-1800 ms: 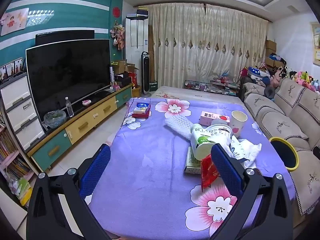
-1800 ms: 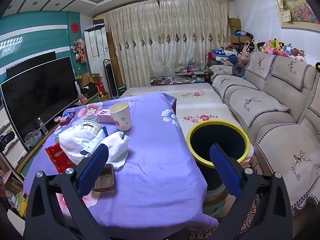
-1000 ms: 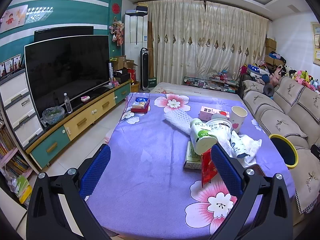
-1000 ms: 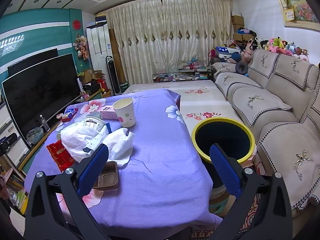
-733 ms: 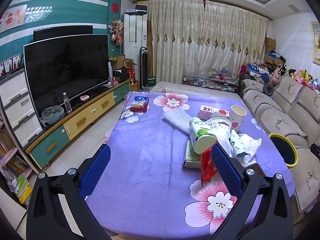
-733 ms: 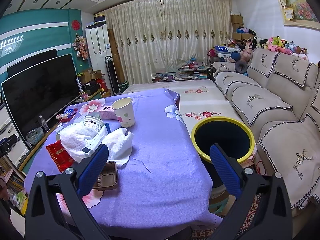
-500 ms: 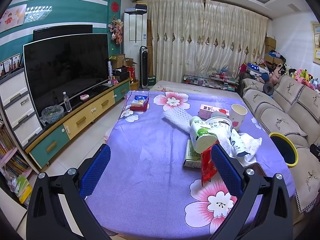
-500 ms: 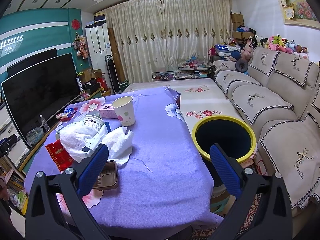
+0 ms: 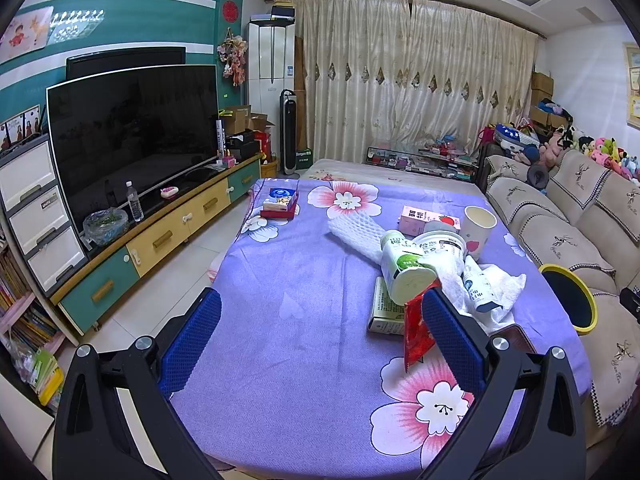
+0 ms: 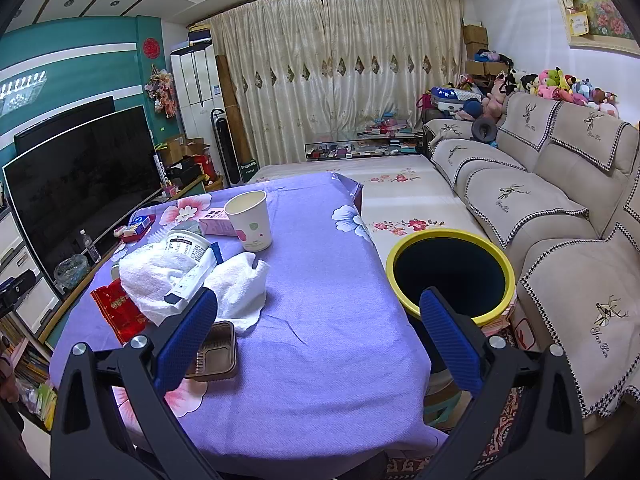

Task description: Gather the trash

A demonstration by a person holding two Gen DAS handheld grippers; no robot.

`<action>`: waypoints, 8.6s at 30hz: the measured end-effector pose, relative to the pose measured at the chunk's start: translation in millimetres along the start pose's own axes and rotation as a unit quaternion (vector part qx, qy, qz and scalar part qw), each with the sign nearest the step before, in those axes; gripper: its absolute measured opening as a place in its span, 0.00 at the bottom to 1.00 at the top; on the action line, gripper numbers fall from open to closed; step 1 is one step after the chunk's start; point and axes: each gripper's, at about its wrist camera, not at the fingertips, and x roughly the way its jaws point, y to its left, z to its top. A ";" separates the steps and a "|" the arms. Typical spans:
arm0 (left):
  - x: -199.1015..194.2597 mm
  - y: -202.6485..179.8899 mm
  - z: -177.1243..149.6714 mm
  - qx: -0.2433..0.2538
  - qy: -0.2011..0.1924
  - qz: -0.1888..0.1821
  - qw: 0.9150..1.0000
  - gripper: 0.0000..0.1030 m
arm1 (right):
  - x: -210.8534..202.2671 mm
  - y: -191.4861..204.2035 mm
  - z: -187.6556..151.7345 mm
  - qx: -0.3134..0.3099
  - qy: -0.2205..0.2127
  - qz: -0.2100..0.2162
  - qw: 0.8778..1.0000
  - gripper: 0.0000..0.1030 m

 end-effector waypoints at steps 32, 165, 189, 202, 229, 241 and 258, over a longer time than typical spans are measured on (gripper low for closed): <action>7.0 -0.3 -2.1 -0.001 0.009 0.000 1.000 0.96 | 5.5 0.8 -2.4 0.001 0.005 0.002 1.000 0.94; 95.7 -82.4 -28.4 0.108 0.112 -0.173 0.973 0.06 | 162.8 -139.9 2.8 0.098 0.109 -0.139 0.979 0.31; 7.6 -87.3 12.2 0.144 0.023 -0.211 0.967 0.06 | 110.1 -138.9 -4.1 0.108 0.064 -0.137 0.983 0.31; 57.6 -249.8 18.8 0.202 0.056 -0.338 0.918 0.06 | 70.7 -171.3 -6.8 0.130 0.037 -0.180 0.974 0.33; 200.8 -537.1 -14.8 0.294 0.161 -0.358 0.872 0.20 | 51.3 -238.6 -25.9 0.189 0.036 -0.219 0.957 0.37; 157.3 -473.7 14.9 0.262 0.120 -0.364 0.886 0.40 | 52.1 -226.9 -23.0 0.180 0.038 -0.208 0.961 0.37; 66.1 -192.6 56.4 0.103 0.000 -0.232 0.967 0.92 | 115.1 -78.2 20.0 0.042 0.068 -0.038 0.996 0.44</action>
